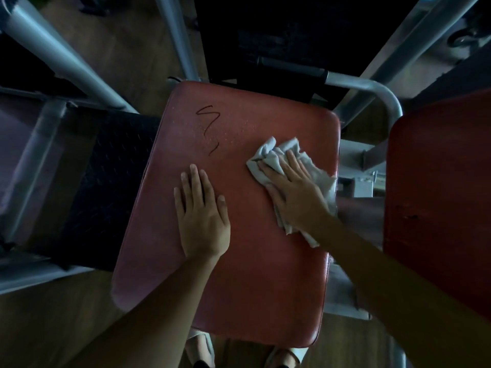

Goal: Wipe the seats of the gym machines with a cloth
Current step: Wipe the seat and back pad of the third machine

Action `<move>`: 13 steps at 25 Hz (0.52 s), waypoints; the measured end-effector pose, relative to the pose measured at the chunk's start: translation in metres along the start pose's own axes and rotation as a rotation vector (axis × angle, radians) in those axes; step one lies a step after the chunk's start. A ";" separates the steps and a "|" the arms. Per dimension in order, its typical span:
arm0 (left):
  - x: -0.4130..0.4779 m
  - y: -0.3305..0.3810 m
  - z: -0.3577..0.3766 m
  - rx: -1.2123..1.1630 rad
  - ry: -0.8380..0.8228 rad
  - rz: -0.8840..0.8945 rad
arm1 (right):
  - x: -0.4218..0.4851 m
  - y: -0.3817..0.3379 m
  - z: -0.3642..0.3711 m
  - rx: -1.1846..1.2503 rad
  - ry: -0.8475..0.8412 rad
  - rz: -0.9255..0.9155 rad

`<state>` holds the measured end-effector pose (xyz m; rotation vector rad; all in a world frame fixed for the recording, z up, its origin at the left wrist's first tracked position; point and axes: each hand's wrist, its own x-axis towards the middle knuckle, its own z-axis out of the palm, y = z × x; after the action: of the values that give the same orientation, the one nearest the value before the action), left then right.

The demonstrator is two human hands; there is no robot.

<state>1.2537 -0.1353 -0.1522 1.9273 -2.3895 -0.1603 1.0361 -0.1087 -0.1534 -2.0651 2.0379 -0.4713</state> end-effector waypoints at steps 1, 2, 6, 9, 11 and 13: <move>0.000 0.001 0.001 -0.005 0.005 0.002 | 0.007 0.010 -0.005 -0.032 -0.007 -0.020; -0.001 0.001 0.001 -0.009 0.011 0.004 | 0.014 0.018 -0.007 -0.055 0.001 0.002; -0.001 -0.001 0.001 -0.035 0.017 0.023 | -0.003 -0.015 0.004 0.013 0.144 0.327; 0.000 -0.001 -0.001 -0.067 -0.009 0.010 | -0.060 -0.056 0.012 0.073 0.155 0.558; 0.000 -0.002 -0.004 -0.097 -0.018 -0.006 | -0.088 -0.063 0.007 0.110 0.165 0.707; 0.001 0.001 -0.008 -0.131 0.005 0.015 | -0.103 -0.063 0.000 0.184 0.212 0.828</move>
<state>1.2532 -0.1364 -0.1446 1.8502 -2.3257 -0.3035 1.0948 -0.0045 -0.1391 -0.9541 2.5937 -0.6823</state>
